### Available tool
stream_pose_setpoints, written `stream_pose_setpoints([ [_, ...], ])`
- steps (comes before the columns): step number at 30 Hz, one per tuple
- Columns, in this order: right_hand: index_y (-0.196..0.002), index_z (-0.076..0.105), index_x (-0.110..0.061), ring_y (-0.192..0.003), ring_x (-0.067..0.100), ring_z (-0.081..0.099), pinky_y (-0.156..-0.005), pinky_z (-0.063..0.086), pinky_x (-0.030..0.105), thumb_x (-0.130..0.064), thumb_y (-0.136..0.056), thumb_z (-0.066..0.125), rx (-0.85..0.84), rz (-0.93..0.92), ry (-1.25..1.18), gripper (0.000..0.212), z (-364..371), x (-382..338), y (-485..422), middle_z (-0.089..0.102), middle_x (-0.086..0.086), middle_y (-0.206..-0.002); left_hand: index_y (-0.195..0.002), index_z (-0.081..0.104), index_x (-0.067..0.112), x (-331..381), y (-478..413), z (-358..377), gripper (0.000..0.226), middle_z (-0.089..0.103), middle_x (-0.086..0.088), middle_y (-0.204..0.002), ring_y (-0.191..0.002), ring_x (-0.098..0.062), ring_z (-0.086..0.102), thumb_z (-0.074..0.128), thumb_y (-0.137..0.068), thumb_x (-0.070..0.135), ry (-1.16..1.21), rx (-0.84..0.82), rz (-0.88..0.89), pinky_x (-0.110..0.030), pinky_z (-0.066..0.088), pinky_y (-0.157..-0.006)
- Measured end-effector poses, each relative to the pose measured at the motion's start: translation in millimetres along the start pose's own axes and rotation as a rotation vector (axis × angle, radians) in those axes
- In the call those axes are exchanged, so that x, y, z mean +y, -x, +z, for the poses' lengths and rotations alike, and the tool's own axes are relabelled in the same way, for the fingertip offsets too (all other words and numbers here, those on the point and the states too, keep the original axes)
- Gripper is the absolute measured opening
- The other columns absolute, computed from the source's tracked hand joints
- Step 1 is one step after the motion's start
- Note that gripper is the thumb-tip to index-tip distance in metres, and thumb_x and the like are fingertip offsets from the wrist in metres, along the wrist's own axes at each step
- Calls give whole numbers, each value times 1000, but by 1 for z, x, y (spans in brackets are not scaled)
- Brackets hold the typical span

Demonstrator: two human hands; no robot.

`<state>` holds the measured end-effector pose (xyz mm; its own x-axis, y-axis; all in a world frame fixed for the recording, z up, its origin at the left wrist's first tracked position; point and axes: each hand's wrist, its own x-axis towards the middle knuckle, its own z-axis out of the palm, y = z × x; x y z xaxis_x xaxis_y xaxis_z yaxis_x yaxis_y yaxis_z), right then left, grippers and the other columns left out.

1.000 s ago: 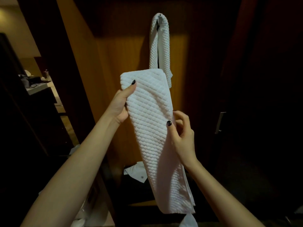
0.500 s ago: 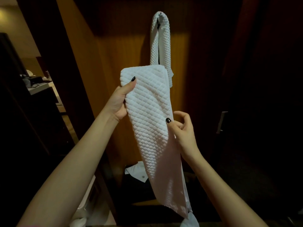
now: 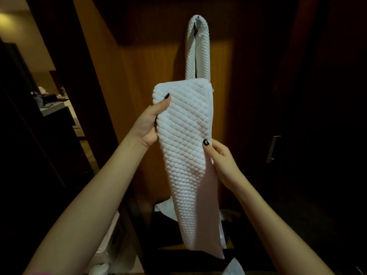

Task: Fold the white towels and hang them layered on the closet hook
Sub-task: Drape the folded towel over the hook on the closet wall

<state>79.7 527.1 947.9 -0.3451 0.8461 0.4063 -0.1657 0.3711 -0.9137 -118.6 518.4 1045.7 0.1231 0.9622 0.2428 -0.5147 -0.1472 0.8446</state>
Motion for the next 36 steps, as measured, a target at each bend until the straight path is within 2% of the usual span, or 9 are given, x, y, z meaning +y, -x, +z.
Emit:
stream_pose_setpoints([
  [5, -99, 55, -6, -77, 7, 59, -70, 50, 30, -38, -102, 46, 231, -70, 280, 34, 0, 6, -11, 64, 9, -90, -121, 60, 5, -9, -10, 16, 36, 70, -15, -115, -106, -29, 68, 64, -89, 18, 11, 205, 50, -43, 58, -81],
  [7, -111, 49, -17, -83, 1, 61, -70, 52, 24, -49, -98, 49, 295, -35, 317, 35, -4, 5, -17, 62, -6, -96, -126, 58, 4, -9, -15, 20, 37, 66, -18, -123, -113, -31, 64, 62, -92, 17, 23, 226, 79, -48, 55, -91],
  [11, -115, 62, -14, -99, 14, 70, -72, 55, 19, -64, -87, 50, 153, 108, 145, 59, -17, -7, -29, 72, -1, -108, -125, 59, 4, 3, -26, 24, 35, 67, -17, -120, -109, -30, 66, 62, -93, 18, 58, 229, 115, -48, 56, -88],
  [15, -94, 75, -17, -86, 14, 74, -65, 54, 16, -60, -89, 53, 34, 105, 139, 48, -31, -21, -32, 77, -2, -93, -125, 59, 4, 10, -41, 30, 35, 68, -17, -118, -105, -30, 68, 62, -93, 19, 60, 231, 118, -45, 59, -79],
  [19, -106, 71, -16, -96, 21, 72, -75, 58, 27, -47, -93, 58, -100, 141, 131, 36, -51, -24, -43, 75, 3, -105, -119, 62, 5, 15, -62, 32, 30, 72, -15, -111, -98, -28, 71, 64, -93, 19, 81, 224, 143, -40, 59, -72],
  [21, -108, 67, -7, -95, 24, 72, -80, 58, 36, -47, -93, 58, -74, 156, 206, 44, -59, -23, -50, 74, 4, -105, -113, 63, 6, 21, -75, 30, 25, 74, -13, -104, -94, -27, 72, 65, -92, 20, 102, 241, 162, -40, 59, -69],
  [23, -92, 62, 1, -77, 23, 64, -68, 50, 35, -49, -93, 57, 11, 158, 307, 50, -66, -21, -63, 68, 6, -87, -110, 63, 8, 26, -89, 28, 22, 75, -12, -102, -93, -27, 72, 66, -92, 19, 112, 269, 187, -41, 60, -71],
  [28, -83, 50, -7, -62, 8, 41, -50, 31, 16, -32, -100, 53, 115, -6, 567, 31, -84, -42, -139, 45, 2, -73, -106, 63, 8, 51, -130, 22, 16, 76, -7, -94, -86, -21, 74, 66, -91, 13, 98, 327, 323, -38, 60, -68],
  [36, -66, 47, -18, -42, 3, 34, -41, 25, 18, -40, -98, 55, 229, -230, 701, 40, -121, -133, -289, 40, -3, -55, -129, 51, 12, 107, -215, 16, 44, 66, -8, -115, -99, -21, 68, 69, -89, 15, 67, 457, 481, -35, 60, -77],
])
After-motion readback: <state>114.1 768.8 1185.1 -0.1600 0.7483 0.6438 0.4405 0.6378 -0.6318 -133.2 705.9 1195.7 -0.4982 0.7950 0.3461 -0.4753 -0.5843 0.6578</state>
